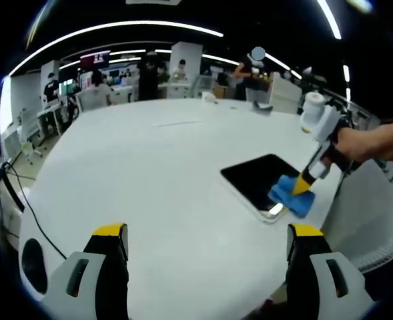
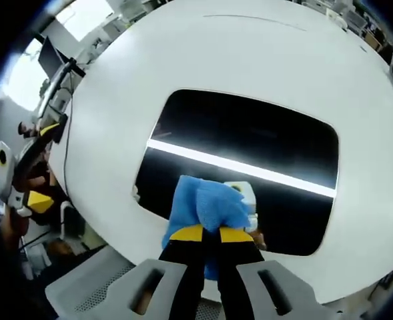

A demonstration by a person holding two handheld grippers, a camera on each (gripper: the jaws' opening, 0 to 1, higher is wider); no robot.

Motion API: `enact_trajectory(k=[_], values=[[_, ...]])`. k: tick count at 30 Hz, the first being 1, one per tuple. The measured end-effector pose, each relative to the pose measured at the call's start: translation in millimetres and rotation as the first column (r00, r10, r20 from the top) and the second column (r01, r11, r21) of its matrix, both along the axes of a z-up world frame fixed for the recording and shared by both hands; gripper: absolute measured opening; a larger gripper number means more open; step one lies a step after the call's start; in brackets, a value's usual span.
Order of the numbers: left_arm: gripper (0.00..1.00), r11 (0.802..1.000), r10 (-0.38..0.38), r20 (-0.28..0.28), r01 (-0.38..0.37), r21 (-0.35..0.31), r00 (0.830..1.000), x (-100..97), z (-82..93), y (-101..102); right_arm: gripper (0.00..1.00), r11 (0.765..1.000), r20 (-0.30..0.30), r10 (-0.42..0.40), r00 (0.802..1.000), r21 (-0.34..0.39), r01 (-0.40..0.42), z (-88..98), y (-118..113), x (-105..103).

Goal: Wipe the mirror surface with the cleaning cloth until all visible marks leave the cleaned area.

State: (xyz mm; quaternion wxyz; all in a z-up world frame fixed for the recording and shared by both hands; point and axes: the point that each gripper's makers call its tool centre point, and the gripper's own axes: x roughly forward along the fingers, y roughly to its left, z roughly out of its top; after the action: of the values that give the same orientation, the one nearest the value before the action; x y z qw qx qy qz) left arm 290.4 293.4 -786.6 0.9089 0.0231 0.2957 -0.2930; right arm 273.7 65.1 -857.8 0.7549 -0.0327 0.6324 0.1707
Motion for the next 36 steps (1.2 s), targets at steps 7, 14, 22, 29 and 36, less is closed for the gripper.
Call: enact_trajectory(k=[7, 14, 22, 29, 36], values=[[1.00, 1.000, 0.004, -0.004, -0.004, 0.001, 1.000, -1.4, -1.3, 4, 0.00, 1.000, 0.001, 0.000, 1.000, 0.009, 0.000, 2.0, 7, -1], [1.00, 1.000, 0.003, 0.002, -0.003, 0.003, 1.000, -0.6, 2.2, 4, 0.00, 1.000, 0.003, 0.021, 1.000, 0.023, -0.021, 1.7, 22, 1], [1.00, 1.000, 0.009, 0.002, -0.009, 0.008, 1.000, -1.1, 2.1, 9, 0.01, 0.998, -0.002, 0.036, 0.999, 0.044, -0.036, -0.4, 33, 3], [1.00, 1.000, 0.016, 0.000, -0.016, 0.006, 1.000, -0.8, 2.0, 11, 0.01, 0.998, -0.008, 0.035, 0.999, 0.062, -0.034, 0.8, 41, 3], [1.00, 1.000, 0.022, 0.000, -0.022, 0.003, 1.000, -0.3, 1.7, 11, 0.01, 0.996, -0.013, 0.036, 0.999, 0.087, -0.035, 1.3, 50, 2]])
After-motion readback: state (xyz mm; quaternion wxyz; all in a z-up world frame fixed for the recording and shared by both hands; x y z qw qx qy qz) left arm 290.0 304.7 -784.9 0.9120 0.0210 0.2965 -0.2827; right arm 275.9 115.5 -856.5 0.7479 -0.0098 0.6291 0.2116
